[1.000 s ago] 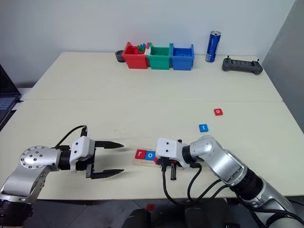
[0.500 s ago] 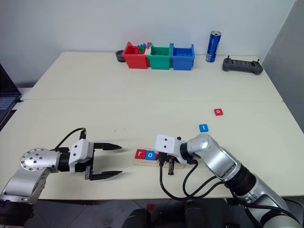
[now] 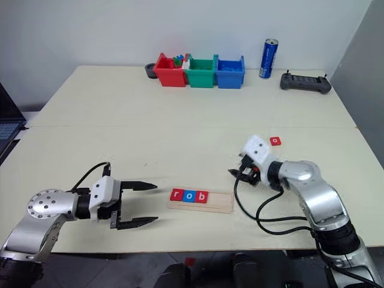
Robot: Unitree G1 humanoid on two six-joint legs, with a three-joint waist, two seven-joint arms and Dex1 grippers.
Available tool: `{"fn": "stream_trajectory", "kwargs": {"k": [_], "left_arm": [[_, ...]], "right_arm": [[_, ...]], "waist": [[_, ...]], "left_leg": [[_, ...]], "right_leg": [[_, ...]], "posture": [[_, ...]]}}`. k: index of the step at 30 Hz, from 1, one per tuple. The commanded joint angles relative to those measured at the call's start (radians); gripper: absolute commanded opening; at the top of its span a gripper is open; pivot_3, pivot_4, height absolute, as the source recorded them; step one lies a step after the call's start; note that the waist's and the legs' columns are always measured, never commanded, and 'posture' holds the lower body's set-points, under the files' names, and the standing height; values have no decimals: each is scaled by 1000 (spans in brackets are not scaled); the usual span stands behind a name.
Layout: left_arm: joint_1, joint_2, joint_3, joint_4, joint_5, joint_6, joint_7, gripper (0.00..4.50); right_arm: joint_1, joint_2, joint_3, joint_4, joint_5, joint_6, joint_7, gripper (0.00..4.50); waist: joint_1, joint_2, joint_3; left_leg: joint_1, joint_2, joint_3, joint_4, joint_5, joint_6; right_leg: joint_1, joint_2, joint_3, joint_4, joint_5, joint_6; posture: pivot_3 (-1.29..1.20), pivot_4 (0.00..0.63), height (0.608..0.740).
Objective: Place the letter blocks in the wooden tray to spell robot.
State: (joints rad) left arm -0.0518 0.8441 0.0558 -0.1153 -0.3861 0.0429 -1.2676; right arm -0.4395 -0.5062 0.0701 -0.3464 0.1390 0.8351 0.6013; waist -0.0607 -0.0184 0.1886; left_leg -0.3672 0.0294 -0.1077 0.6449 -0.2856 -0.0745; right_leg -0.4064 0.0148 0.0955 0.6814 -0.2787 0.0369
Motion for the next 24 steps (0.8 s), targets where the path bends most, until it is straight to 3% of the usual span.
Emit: {"fn": "stream_trajectory", "kwargs": {"k": [1,8,17,21,24], "left_arm": [[-29,6,17,-50,-25,32,15,4500],[-126,12,1,-84,-49,137,22,4500],[-156,11,-2,-141,-49,207,43,4500],[-145,6,0,-160,-50,219,51,4500],[-121,2,7,-147,-45,193,44,4500]], "right_arm": [[-39,53,-89,101,-66,-43,-188,4486],[-155,135,-159,458,-99,-160,-369,4486],[-278,148,-189,836,-69,-293,-371,4486],[-302,147,-201,951,-55,-338,-357,3627],[-311,143,-187,991,-61,-355,-340,2521]], "waist": [[0,0,0],[-6,0,0],[-23,0,0],[-24,0,0],[-24,0,0]], "left_leg": [[0,0,0,0,0,0],[0,0,1,0,0,0],[0,0,1,-2,0,1],[1,0,1,-1,0,1],[2,-1,1,0,0,1]], "right_leg": [[0,0,0,0,0,0],[0,0,1,0,0,0],[0,0,1,0,0,0],[1,0,1,1,0,0],[2,0,1,1,0,0]], "posture": [[0,150,740],[0,150,740],[0,150,740],[0,150,740],[0,150,740]]}}
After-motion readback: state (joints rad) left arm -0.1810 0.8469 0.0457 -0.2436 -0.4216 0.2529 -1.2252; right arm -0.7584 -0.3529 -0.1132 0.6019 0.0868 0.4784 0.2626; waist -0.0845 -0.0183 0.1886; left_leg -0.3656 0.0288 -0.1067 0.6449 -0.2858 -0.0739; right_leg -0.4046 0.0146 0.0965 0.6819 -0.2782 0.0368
